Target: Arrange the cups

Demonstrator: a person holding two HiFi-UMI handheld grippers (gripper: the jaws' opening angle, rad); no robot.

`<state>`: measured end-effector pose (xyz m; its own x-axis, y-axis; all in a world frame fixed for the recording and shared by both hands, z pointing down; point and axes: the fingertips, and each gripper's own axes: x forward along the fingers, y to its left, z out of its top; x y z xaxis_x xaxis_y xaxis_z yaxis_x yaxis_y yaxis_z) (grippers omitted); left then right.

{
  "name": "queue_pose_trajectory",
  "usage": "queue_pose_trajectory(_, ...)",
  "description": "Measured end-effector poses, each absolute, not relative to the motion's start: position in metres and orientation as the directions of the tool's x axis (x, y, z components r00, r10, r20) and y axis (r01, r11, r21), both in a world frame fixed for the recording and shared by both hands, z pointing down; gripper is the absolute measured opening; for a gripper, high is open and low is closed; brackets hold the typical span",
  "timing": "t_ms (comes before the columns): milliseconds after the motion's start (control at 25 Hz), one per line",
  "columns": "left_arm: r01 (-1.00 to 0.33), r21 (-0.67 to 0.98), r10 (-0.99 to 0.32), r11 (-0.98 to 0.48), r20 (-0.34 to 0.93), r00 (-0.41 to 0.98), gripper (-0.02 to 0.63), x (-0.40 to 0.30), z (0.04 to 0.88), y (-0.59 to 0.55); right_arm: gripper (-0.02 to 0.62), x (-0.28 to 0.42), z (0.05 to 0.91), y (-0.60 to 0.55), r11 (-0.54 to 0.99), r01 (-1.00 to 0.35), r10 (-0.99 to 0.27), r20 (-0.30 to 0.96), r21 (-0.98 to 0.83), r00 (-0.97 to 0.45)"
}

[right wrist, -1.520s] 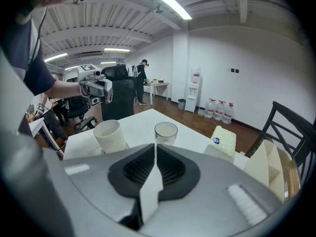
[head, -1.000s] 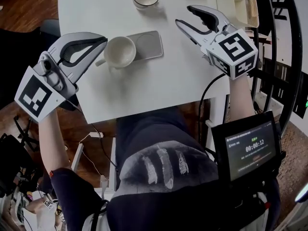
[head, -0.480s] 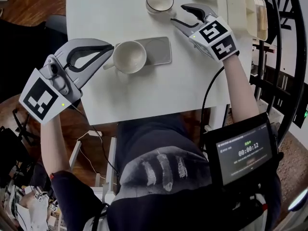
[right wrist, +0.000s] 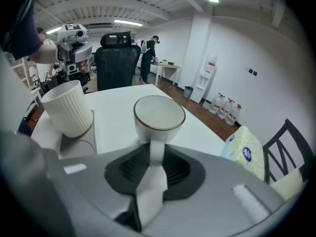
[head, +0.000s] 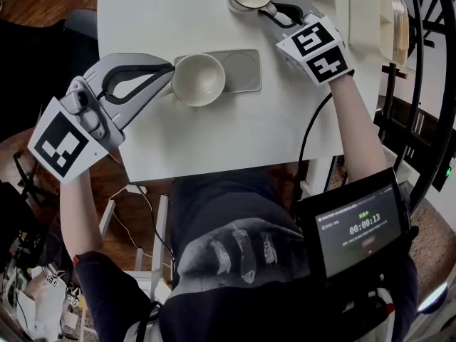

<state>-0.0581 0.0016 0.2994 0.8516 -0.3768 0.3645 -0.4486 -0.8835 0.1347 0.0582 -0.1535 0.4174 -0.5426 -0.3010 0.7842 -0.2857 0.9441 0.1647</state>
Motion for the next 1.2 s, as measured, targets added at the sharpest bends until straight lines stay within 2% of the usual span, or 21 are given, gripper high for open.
queue_pose_trajectory(360, -0.484, 0.147, -0.401, -0.862, 0.385, 0.831, 0.015, -0.061, 0.303, 0.0, 0.064, 0.061, 0.406, -0.151, 0.953, -0.265, -0.286, 0.734, 0.148, -0.616)
queue_pose_trajectory(560, -0.522, 0.128, -0.445, -0.843, 0.378, 0.812, 0.015, -0.072, 0.301, -0.002, 0.063, 0.067, 0.373, -0.15, 0.956, -0.264, -0.281, 0.665, 0.129, -0.692)
queue_pose_trajectory(880, -0.54, 0.119, -0.467, -0.833, 0.371, 0.803, 0.015, -0.074, 0.307, -0.003, 0.064, 0.058, 0.293, -0.11, 0.988, -0.104, -0.15, 0.563, 0.113, -0.813)
queue_pose_trajectory(1200, -0.541, 0.144, -0.455, -0.829, 0.39, 0.801, 0.015, -0.073, 0.316, 0.004, 0.064, 0.072, 0.303, -0.067, 0.997, 0.031, -0.016, 0.636, 0.063, -0.772)
